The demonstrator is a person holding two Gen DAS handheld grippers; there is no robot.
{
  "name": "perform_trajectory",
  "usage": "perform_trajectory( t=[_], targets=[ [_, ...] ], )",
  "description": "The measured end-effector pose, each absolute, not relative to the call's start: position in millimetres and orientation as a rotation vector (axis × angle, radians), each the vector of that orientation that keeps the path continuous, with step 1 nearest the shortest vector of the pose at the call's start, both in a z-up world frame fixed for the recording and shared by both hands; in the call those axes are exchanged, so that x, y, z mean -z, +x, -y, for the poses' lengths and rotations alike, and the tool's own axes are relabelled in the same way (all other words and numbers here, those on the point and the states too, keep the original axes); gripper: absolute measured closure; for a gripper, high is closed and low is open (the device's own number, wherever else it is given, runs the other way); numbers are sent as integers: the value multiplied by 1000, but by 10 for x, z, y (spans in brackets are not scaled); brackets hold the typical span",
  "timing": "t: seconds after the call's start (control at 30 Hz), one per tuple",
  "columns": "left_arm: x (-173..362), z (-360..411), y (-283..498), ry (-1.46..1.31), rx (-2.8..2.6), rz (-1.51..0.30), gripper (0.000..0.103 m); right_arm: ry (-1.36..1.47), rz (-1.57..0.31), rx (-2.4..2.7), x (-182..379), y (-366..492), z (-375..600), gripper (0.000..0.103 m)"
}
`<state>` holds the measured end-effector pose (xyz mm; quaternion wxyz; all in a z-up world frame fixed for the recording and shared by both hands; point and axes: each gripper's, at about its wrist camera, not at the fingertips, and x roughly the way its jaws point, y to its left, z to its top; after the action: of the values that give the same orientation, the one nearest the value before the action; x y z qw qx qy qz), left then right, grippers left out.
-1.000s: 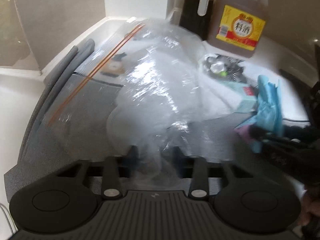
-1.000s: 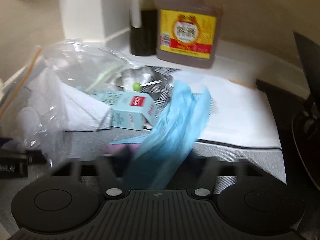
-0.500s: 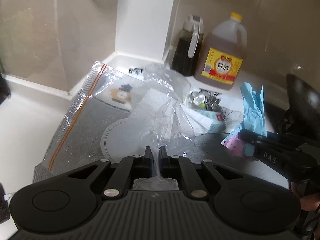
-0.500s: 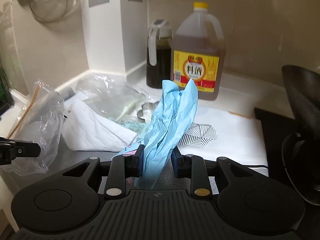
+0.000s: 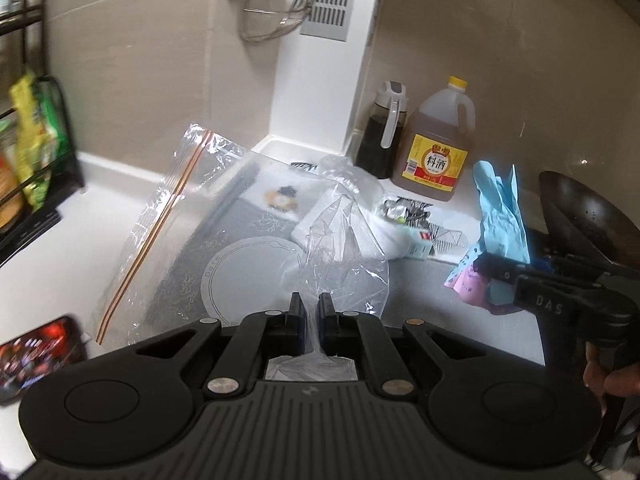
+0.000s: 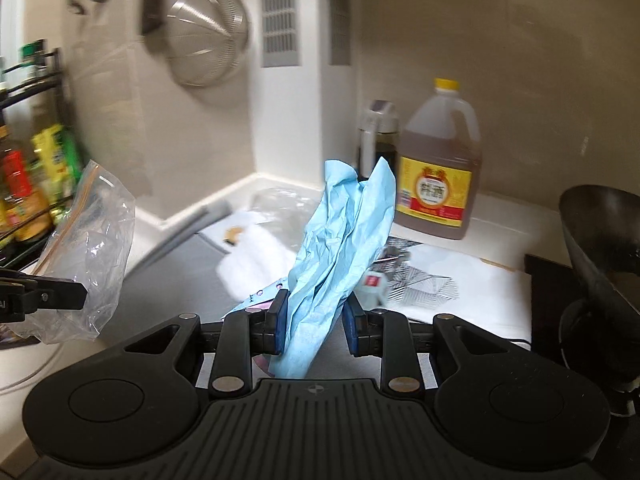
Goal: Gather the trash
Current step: 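Lift the zip bag and blue glove toward the trash bin with both tools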
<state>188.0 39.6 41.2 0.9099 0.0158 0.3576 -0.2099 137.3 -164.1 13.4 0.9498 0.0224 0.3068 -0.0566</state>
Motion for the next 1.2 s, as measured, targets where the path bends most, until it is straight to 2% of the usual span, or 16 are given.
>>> perform_trajectory(
  t=[0.6,1.2],
  targets=[
    [-410,-1192,780,-1,353,-833,96,38,-765,-180,-149,711,838,74],
    [-106,-1292,499,-24,325,-954,96,14,-876,-261,62,404,618,74]
  ],
)
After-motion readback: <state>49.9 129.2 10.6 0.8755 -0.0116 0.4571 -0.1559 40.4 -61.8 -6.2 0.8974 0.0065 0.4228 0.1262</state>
